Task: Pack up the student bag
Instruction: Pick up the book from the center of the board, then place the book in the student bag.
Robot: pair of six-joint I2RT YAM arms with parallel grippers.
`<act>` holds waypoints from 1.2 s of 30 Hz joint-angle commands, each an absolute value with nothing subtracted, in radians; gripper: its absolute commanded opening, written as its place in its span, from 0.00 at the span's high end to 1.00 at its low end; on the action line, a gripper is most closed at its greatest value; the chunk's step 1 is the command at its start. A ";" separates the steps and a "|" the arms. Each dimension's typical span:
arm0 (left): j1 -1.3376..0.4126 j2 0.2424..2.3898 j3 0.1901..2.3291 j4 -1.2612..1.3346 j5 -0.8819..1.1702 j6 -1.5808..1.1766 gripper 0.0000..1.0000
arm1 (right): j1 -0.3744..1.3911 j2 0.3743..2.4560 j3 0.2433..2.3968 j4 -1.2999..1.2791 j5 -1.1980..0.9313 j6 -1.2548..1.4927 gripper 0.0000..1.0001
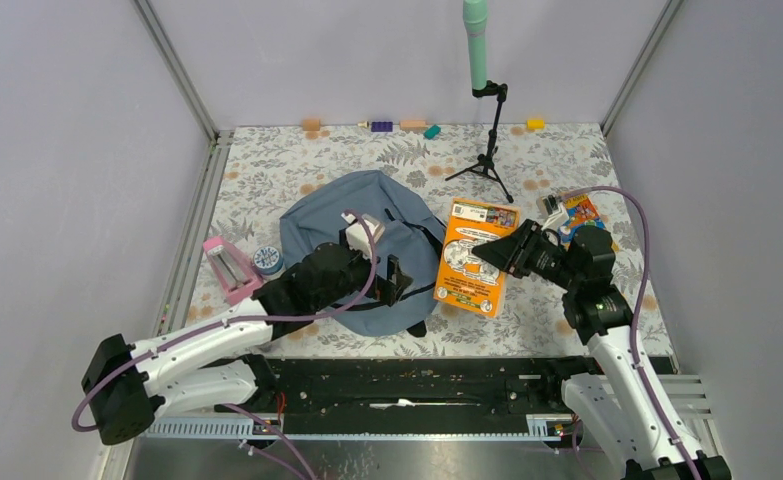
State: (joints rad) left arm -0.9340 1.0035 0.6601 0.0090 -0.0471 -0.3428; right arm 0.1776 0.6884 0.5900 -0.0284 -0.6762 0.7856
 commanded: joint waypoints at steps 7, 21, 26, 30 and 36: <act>-0.913 1.137 0.702 -0.107 -0.234 -0.210 0.01 | 0.183 0.659 0.727 -0.251 -0.465 0.673 1.00; -0.914 1.156 0.684 -0.063 -0.194 -0.160 0.01 | 0.183 0.626 0.750 -0.393 -0.327 0.621 1.00; -0.973 1.037 0.674 -0.091 -0.138 -0.104 0.01 | 0.183 0.613 0.753 -0.436 -0.272 0.601 1.00; -1.054 1.025 0.693 -0.162 -0.207 -0.083 0.01 | 0.183 0.604 0.747 -0.439 -0.265 0.605 1.00; -1.149 1.116 0.741 -0.288 -0.382 -0.067 0.01 | 0.183 0.590 0.741 -0.441 -0.268 0.616 1.00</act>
